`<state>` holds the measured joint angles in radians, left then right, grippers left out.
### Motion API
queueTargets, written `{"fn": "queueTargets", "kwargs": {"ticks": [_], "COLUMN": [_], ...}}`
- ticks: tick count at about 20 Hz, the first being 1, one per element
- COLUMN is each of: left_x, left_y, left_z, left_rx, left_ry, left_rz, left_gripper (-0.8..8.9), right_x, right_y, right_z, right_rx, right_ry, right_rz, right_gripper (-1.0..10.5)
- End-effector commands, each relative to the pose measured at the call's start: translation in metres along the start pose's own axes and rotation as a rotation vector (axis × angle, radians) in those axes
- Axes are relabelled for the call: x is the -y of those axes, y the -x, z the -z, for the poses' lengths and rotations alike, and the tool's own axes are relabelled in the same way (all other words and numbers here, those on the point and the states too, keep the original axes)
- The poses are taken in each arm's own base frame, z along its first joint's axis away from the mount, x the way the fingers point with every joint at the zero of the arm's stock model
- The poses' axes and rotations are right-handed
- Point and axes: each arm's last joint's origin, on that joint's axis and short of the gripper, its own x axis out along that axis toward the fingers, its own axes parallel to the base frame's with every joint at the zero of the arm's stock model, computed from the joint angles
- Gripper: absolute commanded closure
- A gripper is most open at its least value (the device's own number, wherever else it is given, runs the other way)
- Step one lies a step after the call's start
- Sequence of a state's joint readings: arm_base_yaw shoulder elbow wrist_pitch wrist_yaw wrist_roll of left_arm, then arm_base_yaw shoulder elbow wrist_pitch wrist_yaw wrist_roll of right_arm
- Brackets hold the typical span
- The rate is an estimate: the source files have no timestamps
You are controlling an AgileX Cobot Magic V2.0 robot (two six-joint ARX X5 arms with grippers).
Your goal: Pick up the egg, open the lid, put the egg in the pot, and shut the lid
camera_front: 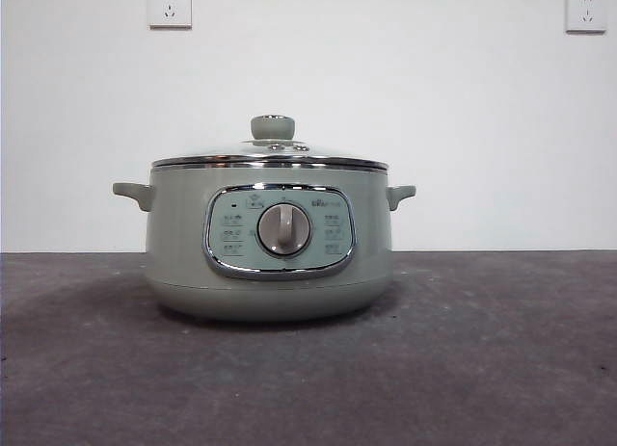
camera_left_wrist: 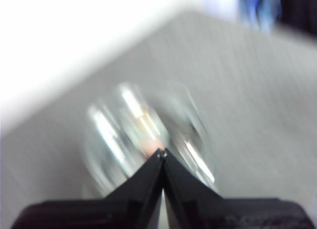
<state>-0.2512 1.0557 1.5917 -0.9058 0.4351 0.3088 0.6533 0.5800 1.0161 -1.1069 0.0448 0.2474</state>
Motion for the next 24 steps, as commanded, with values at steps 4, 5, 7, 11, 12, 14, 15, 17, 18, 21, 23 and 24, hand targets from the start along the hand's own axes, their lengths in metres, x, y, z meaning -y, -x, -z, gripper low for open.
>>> {"fn": "queueTargets", "kwargs": {"ticks": [4, 5, 7, 11, 12, 14, 15, 17, 18, 21, 23, 24], "left_x": [0.003, 0.003, 0.007, 0.017, 0.019, 0.025, 0.028, 0.032, 0.034, 0.038, 0.041, 0.042], "left_y": [0.028, 0.027, 0.021, -0.001, -0.007, -0.018, -0.021, -0.027, -0.028, -0.032, -0.034, -0.034], "left_z": [0.051, 0.067, 0.103, 0.185, 0.205, 0.241, 0.256, 0.279, 0.288, 0.304, 0.313, 0.317], "left_rx": [0.156, 0.152, 0.15, 0.174, 0.181, 0.204, 0.212, 0.219, 0.216, 0.212, 0.2, 0.198], "left_ry": [-0.095, -0.092, -0.087, 0.009, 0.044, 0.1, 0.117, 0.15, 0.166, 0.182, 0.192, 0.195], "left_rz": [-0.174, -0.226, -0.303, -0.382, -0.414, -0.456, -0.472, -0.514, -0.529, -0.547, -0.544, -0.545], "left_gripper": [8.17, 8.17, 8.17, 8.17, 8.17, 8.17, 8.17, 8.17, 8.17, 8.17, 8.17, 8.17], "right_x": [0.0, 0.0, 0.0, 0.0, 0.0, 0.0, 0.0, 0.0, 0.0, 0.0, 0.0, 0.0], "right_y": [-0.002, -0.002, -0.002, -0.002, -0.002, -0.002, -0.002, -0.002, -0.002, -0.002, -0.002, -0.002], "right_z": [0.001, 0.001, 0.001, 0.001, 0.001, 0.001, 0.001, 0.001, 0.001, 0.001, 0.001, 0.001], "right_rx": [0.001, 0.001, 0.001, 0.0, 0.0, 0.0, 0.0, 0.0, 0.0, 0.0, 0.0, 0.0], "right_ry": [-0.006, -0.006, -0.006, -0.006, -0.006, -0.006, -0.006, -0.006, -0.006, -0.006, -0.006, -0.006], "right_rz": [0.0, 0.0, 0.0, 0.0, 0.0, 0.0, 0.0, 0.0, 0.0, 0.0, 0.0, 0.0], "right_gripper": [9.5, 9.5, 9.5, 9.5, 9.5, 9.5, 9.5, 9.5, 9.5, 9.5, 9.5, 9.5]}}
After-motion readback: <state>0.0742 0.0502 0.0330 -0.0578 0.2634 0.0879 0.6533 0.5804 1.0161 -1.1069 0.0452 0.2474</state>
